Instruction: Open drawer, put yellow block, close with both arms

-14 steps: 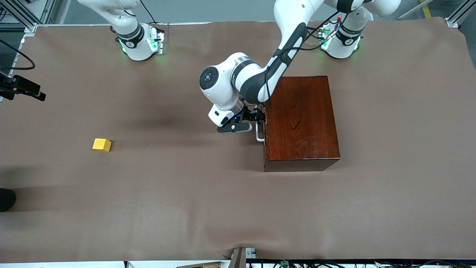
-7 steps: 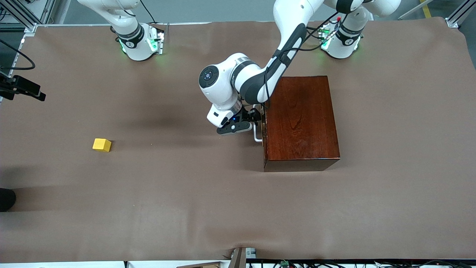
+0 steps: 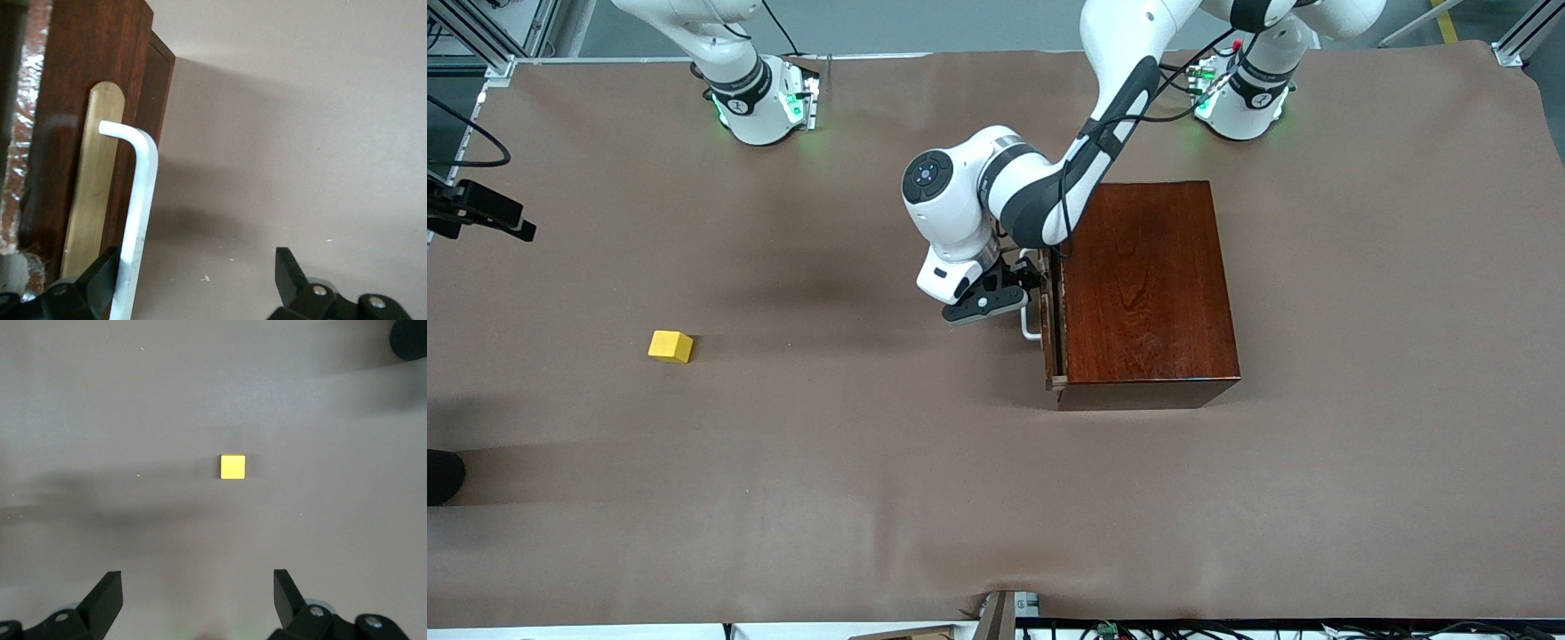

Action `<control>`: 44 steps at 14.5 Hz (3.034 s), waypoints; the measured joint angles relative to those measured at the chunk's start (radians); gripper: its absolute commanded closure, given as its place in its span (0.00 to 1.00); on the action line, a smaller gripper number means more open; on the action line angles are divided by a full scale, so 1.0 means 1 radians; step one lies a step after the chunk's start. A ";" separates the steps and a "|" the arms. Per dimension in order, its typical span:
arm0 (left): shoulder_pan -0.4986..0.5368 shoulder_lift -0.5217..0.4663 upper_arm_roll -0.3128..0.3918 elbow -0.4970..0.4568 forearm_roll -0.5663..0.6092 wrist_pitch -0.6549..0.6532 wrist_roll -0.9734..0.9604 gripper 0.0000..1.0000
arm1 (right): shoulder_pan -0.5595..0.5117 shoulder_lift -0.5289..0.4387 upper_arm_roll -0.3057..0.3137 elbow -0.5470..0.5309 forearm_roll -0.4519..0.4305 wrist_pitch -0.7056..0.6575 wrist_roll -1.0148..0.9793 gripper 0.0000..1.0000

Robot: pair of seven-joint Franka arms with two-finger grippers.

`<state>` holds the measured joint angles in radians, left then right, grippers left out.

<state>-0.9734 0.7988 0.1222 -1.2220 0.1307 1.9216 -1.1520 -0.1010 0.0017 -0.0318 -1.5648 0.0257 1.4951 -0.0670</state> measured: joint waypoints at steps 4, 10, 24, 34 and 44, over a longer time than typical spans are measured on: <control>-0.001 0.000 -0.021 0.000 -0.008 0.095 -0.056 0.00 | -0.001 0.000 0.000 0.000 0.000 0.000 0.000 0.00; -0.007 0.008 -0.043 0.000 -0.011 0.178 -0.090 0.00 | -0.006 0.001 0.000 0.000 0.000 -0.001 0.000 0.00; -0.025 0.016 -0.046 0.019 -0.011 0.174 -0.134 0.00 | -0.007 0.084 0.008 0.001 0.006 0.022 0.000 0.00; 0.008 -0.223 0.011 0.057 -0.011 -0.145 -0.025 0.00 | -0.006 0.210 0.011 0.002 0.041 0.115 0.000 0.00; 0.290 -0.500 0.013 0.040 -0.011 -0.504 0.426 0.00 | -0.011 0.326 0.003 -0.057 0.006 0.287 0.000 0.00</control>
<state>-0.6837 0.2987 0.1355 -1.1819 0.1196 1.4179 -0.7259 -0.1122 0.3281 -0.0286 -1.6215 0.0313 1.7820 -0.0673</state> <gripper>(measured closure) 0.000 0.000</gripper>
